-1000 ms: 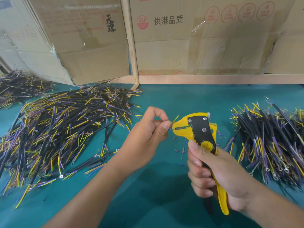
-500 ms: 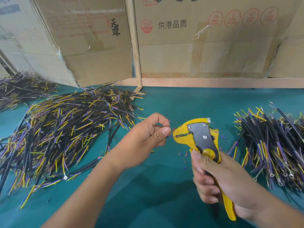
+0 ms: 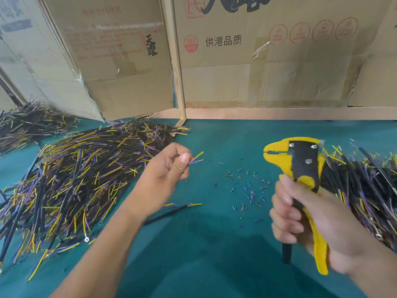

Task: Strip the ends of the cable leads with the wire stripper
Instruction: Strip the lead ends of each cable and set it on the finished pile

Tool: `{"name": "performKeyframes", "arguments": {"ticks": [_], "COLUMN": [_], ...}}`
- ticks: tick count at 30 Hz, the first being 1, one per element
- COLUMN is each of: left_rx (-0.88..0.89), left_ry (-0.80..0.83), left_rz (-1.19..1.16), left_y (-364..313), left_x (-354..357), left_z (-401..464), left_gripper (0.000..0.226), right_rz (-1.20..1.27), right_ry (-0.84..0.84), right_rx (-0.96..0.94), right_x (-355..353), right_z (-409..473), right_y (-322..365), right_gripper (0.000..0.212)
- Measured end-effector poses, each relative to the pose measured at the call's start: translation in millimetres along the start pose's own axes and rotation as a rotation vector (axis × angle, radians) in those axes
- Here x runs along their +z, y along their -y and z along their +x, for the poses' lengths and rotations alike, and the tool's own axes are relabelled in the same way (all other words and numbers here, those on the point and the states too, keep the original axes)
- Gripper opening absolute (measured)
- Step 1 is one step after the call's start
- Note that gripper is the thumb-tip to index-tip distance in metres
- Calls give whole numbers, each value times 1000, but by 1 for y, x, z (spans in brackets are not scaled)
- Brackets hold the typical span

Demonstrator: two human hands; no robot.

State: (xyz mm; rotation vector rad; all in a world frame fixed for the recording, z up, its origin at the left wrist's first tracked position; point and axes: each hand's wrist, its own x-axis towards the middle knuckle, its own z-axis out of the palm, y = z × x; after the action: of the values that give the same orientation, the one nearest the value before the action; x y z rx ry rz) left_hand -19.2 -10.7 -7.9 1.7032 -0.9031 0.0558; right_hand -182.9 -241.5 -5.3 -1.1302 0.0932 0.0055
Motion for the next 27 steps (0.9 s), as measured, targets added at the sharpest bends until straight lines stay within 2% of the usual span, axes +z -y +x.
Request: {"name": "performKeyframes", "arguments": {"ticks": [2, 5, 13, 27], "left_rx": [0, 11, -16, -50], "left_ry": [123, 157, 230, 334], "left_rz": [7, -17, -35, -63], "left_y": [-3, -6, -3, -8], "left_x": [24, 29, 32, 42], "left_z": [-4, -5, -7, -14], "left_gripper": [18, 21, 26, 15], "right_rz": [25, 79, 89, 83], "right_ry": [70, 132, 193, 265], "right_rx": [90, 160, 194, 236], "right_x": [7, 10, 7, 4], "right_z": [1, 3, 6, 6], "right_y": [-18, -26, -33, -42], "right_gripper": [41, 29, 31, 31]}}
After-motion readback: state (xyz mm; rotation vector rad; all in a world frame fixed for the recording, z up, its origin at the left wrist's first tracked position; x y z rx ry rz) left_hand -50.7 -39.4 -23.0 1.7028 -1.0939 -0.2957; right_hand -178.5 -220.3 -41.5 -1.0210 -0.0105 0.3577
